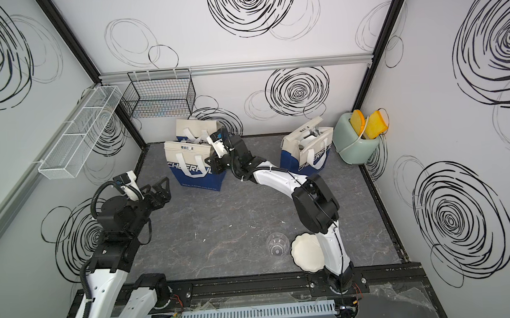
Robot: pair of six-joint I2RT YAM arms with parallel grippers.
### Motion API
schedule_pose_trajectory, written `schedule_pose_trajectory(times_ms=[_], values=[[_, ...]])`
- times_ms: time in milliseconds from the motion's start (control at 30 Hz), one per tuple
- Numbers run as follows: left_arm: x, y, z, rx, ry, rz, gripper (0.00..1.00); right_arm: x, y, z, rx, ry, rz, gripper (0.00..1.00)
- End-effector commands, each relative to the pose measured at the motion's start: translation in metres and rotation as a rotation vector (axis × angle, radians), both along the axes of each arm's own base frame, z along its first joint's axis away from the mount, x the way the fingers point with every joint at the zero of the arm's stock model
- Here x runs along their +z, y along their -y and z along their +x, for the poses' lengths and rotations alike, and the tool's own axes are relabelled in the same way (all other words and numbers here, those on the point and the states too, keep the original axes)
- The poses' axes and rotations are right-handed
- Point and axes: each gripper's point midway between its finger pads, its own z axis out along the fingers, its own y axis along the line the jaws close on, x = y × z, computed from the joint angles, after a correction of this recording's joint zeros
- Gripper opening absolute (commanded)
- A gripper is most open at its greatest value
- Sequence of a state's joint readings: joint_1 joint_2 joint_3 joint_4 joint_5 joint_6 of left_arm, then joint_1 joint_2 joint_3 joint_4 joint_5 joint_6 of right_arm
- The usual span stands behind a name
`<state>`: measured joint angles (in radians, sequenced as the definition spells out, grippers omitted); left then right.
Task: Open the takeout bag
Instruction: Move the takeout bag to the center of the board.
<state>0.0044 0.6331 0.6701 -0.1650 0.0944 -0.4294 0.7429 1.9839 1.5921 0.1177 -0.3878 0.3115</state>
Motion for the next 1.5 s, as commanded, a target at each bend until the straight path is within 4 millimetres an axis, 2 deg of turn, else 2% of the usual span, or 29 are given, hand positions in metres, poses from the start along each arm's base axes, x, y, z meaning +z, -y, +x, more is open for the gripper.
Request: schedule_pose_trajectory(times_ms=[0,133,367,500,733,833,933,1100,1167,1200,1467], values=[[0.015,0.014,0.000,-0.087,0.090,0.004,0.86,0.052,0.023,-0.029,0.043,0.058,0.060,0.00],[0.020,0.034,-0.005,-0.197,0.155,0.004,0.84,0.043,0.070,-0.060,0.043,0.004,0.055,0.00],[0.020,0.084,-0.017,-0.384,0.231,0.001,0.82,0.045,0.156,-0.095,-0.031,-0.004,0.082,0.00],[0.015,0.111,-0.024,-0.466,0.246,0.005,0.81,0.037,0.184,-0.103,-0.041,-0.023,0.069,0.00],[0.000,0.167,-0.035,-0.616,0.291,0.067,0.81,0.035,0.201,-0.116,-0.005,0.006,0.049,0.00],[-0.011,0.180,-0.031,-0.649,0.272,0.084,0.82,0.028,0.204,-0.118,-0.013,-0.023,0.036,0.00],[-0.019,0.182,-0.027,-0.650,0.284,0.111,0.82,0.018,0.207,-0.121,-0.012,-0.036,0.024,0.00],[-0.019,0.171,-0.009,-0.644,0.316,0.084,0.80,0.015,0.216,-0.117,-0.051,-0.044,0.018,0.01],[-0.018,0.171,-0.001,-0.680,0.323,0.052,0.76,0.015,0.219,-0.117,-0.063,-0.041,0.016,0.10],[-0.020,0.171,0.002,-0.683,0.326,0.065,0.76,0.013,0.221,-0.116,-0.073,-0.041,0.011,0.11],[-0.036,0.192,0.007,-0.793,0.392,0.180,0.79,0.015,0.227,-0.114,-0.117,-0.047,0.007,0.31]])
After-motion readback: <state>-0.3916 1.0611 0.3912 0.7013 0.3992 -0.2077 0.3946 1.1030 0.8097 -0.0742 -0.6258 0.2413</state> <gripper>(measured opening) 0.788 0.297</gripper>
